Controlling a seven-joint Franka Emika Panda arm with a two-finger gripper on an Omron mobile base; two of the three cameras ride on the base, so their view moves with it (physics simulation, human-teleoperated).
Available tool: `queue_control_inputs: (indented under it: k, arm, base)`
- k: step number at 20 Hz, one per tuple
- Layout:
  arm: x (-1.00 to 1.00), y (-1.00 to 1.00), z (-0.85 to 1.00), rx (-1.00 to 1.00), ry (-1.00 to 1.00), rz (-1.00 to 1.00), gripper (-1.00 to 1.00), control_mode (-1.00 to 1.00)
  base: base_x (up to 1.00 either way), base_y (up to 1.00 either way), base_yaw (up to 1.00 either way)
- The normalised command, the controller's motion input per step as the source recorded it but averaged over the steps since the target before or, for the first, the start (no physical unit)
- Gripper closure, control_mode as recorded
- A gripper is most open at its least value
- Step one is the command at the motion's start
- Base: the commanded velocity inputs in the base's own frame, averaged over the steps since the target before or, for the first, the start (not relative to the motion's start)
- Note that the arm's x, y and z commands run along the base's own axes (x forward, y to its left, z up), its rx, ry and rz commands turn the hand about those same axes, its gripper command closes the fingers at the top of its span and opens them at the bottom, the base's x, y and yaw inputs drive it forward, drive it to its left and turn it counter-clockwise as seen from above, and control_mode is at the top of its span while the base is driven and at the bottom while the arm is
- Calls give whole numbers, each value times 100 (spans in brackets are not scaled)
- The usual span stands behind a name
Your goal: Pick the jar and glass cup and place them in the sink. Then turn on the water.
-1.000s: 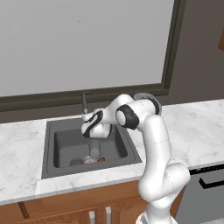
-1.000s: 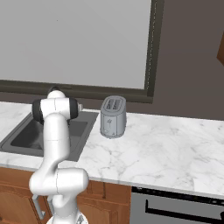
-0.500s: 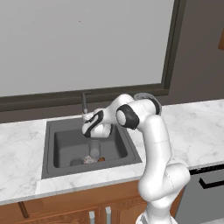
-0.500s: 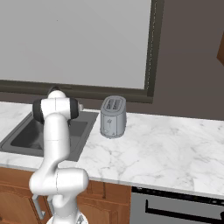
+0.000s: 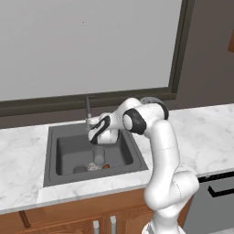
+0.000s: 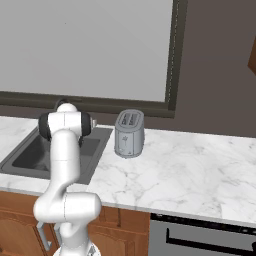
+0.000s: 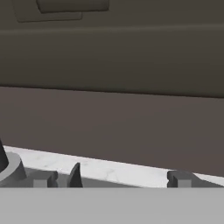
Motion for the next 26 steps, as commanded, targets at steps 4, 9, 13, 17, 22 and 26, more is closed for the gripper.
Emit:
queue_control_inputs:
  k: [4,9,13,17,22,26]
  arm:
    - [0,-23,0,2,-3,0,-100,-100]
    - [0,-24,0,0,-3,0,-100,-100]
    - [0,-23,-1,0,-7,0,-100,-100]
    - [0,-32,0,0,-4,0,-100,-100]
    - [0,-60,0,0,-2,-1,-100,-100]
    - [-3,-75,0,0,-2,-3,-100,-100]
  base:
    - [0,0,0]
    - [0,0,0]
    - [0,0,0]
    - [0,0,0]
    - [0,0,0]
    - [0,0,0]
